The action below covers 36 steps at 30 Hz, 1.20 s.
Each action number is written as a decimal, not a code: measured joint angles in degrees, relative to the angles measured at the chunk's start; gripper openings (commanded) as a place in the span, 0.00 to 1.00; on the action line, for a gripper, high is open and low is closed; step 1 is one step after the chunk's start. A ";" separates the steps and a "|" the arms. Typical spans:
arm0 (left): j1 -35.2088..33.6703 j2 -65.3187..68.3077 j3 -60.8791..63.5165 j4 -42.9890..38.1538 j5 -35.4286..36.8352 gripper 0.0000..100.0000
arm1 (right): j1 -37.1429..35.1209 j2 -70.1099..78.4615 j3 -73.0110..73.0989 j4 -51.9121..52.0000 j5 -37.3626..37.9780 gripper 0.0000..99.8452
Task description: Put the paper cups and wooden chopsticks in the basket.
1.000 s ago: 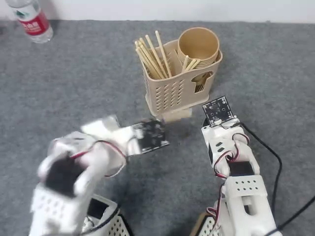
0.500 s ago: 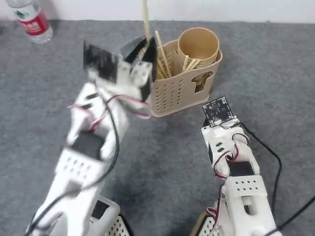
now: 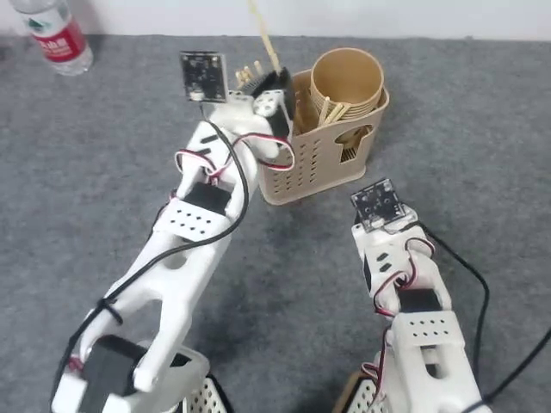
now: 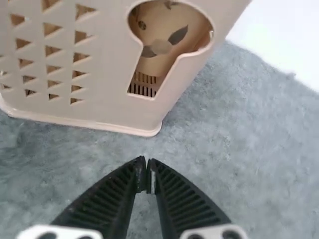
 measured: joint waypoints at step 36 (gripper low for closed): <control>-29.27 -40.88 38.95 33.05 7.12 0.16 | 7.38 47.12 -101.98 70.15 -6.24 0.22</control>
